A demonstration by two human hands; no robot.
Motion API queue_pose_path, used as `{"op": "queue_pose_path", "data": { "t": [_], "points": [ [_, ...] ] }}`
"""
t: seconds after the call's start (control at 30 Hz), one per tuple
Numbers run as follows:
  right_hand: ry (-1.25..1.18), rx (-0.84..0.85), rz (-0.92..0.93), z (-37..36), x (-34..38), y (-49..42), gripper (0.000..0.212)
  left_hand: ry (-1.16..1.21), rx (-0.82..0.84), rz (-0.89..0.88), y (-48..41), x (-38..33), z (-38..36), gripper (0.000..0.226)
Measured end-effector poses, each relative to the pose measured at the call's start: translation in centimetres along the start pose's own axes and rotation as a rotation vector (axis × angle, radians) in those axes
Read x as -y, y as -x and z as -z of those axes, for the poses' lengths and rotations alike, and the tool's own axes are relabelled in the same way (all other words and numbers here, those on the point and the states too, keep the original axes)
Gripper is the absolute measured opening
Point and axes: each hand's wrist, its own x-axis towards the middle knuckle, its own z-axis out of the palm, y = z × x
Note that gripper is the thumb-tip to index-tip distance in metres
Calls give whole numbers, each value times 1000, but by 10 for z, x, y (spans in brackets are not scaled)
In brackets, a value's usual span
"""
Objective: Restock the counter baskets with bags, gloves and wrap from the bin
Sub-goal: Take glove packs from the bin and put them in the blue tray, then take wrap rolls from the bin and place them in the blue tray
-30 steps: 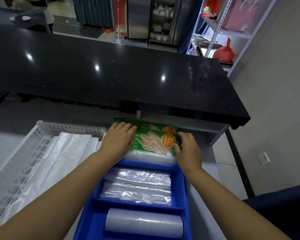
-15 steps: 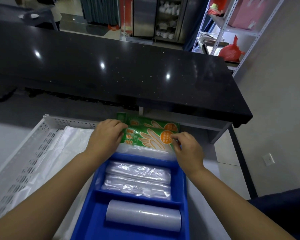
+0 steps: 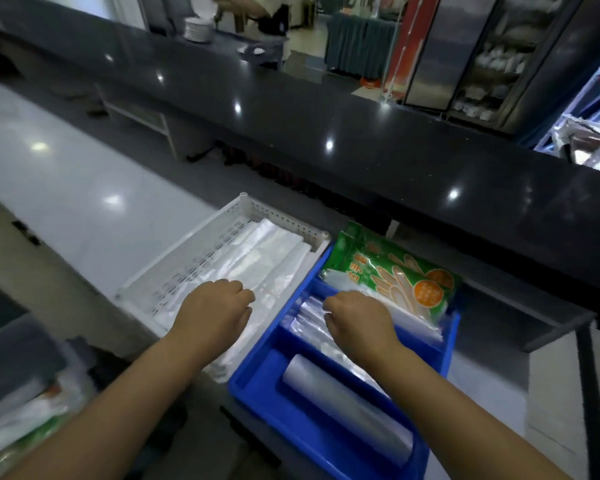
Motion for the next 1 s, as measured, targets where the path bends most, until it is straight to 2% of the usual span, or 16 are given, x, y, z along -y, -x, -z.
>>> {"op": "queue_pose_path", "data": {
  "t": [0.17,0.3,0.47,0.6,0.73,1.0],
  "points": [
    [0,31,107,5,58,-13,20,-50,-8,131,67,41,15,10],
    [-7,-10,160,6,124,-24,24,-4,-57,229,132,81,25,4],
    [-51,22,228,-5,238,-31,25,-17,-25,427,231,142,43,15],
    [-85,65,333,-25,341,-36,25,11,17,607,323,200,43,11],
    [-115,136,377,-52,428,-37,25,49,47,821,410,256,37,15],
    [-155,272,464,-107,509,-51,17,126,70,1047,503,312,31,17]
  ]
}}
